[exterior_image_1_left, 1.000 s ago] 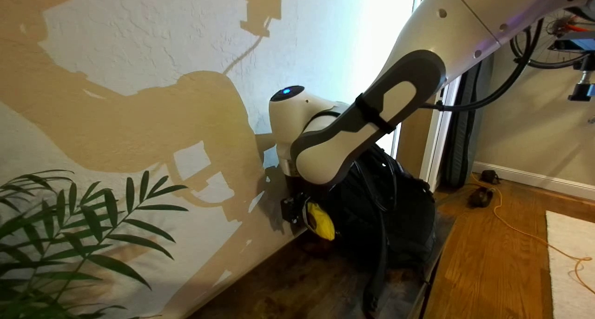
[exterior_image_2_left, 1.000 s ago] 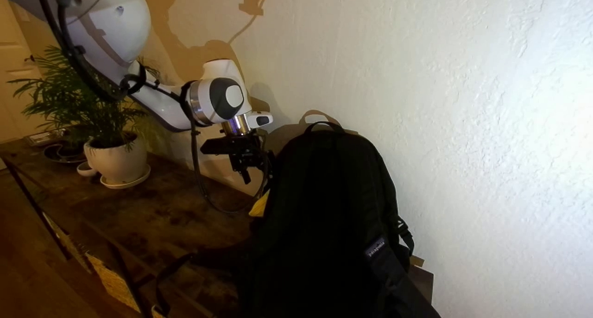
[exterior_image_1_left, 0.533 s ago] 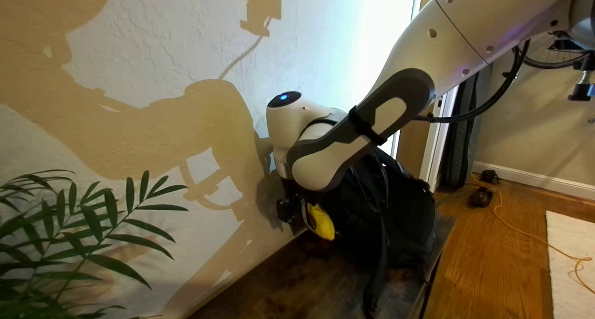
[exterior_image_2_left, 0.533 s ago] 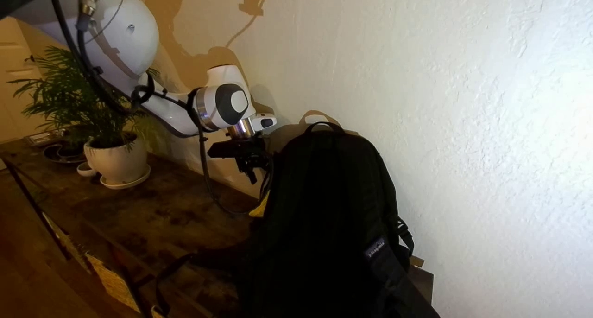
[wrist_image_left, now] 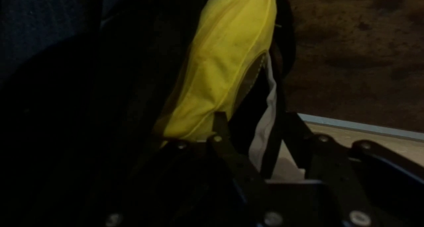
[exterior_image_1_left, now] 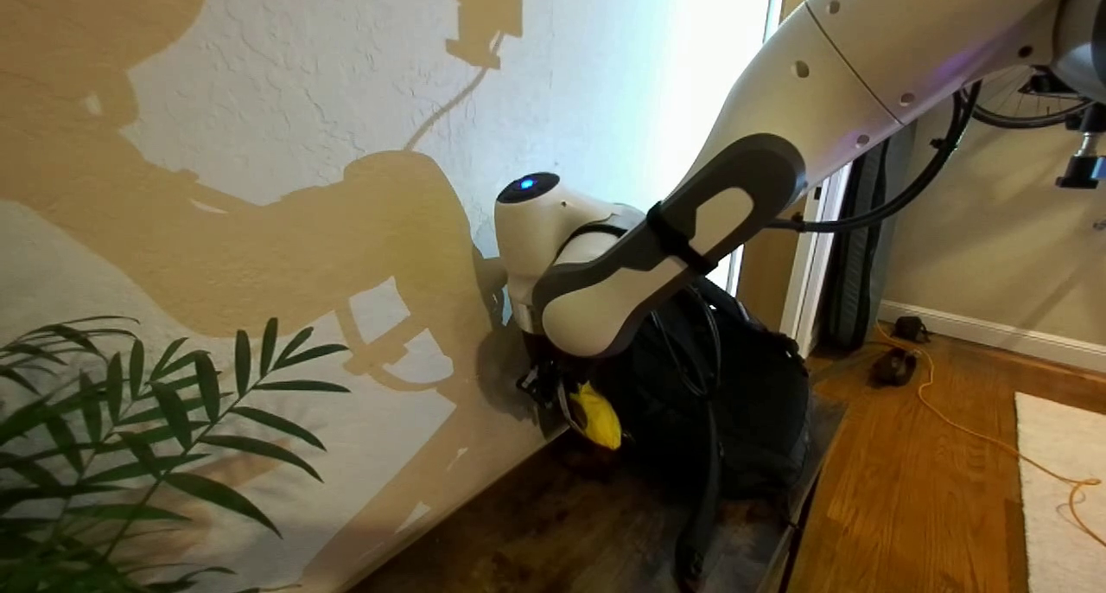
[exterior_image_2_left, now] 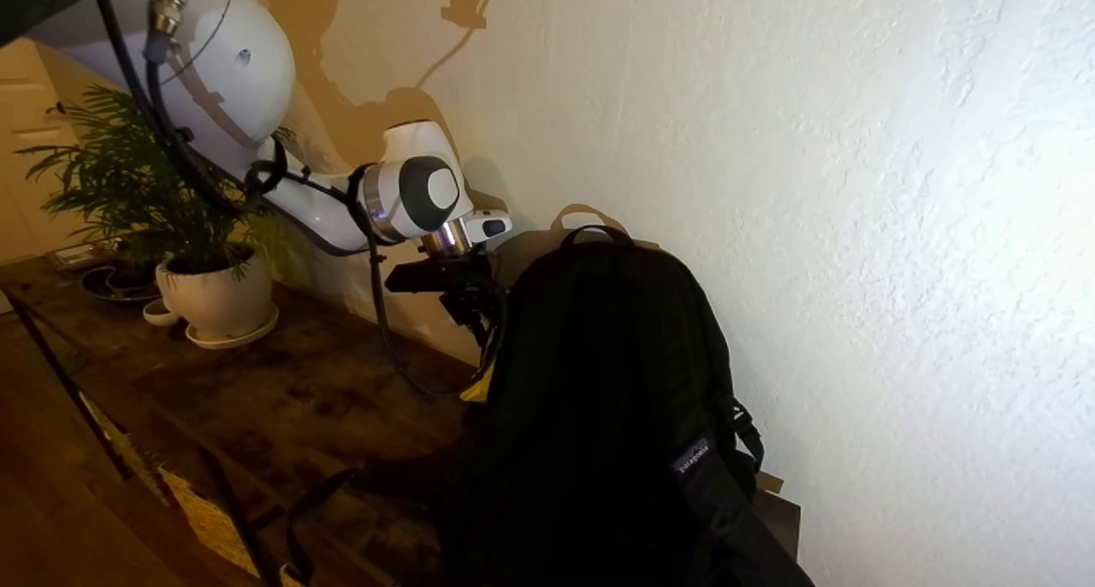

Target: Put the yellow thing in the bag

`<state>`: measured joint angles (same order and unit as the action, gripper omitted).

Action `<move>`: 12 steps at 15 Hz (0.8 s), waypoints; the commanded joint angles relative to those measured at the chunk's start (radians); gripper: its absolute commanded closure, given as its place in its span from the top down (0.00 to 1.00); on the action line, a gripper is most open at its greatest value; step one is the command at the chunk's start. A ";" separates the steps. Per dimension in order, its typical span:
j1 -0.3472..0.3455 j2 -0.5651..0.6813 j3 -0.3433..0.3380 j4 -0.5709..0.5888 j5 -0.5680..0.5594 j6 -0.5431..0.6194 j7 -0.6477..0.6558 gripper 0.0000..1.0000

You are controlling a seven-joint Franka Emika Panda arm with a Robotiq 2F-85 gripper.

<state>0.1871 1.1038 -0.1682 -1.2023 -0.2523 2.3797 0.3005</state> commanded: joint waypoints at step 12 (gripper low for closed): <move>0.018 -0.101 0.040 -0.098 0.020 0.008 -0.020 0.06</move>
<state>0.1949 1.1007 -0.1431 -1.2031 -0.2463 2.3820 0.3086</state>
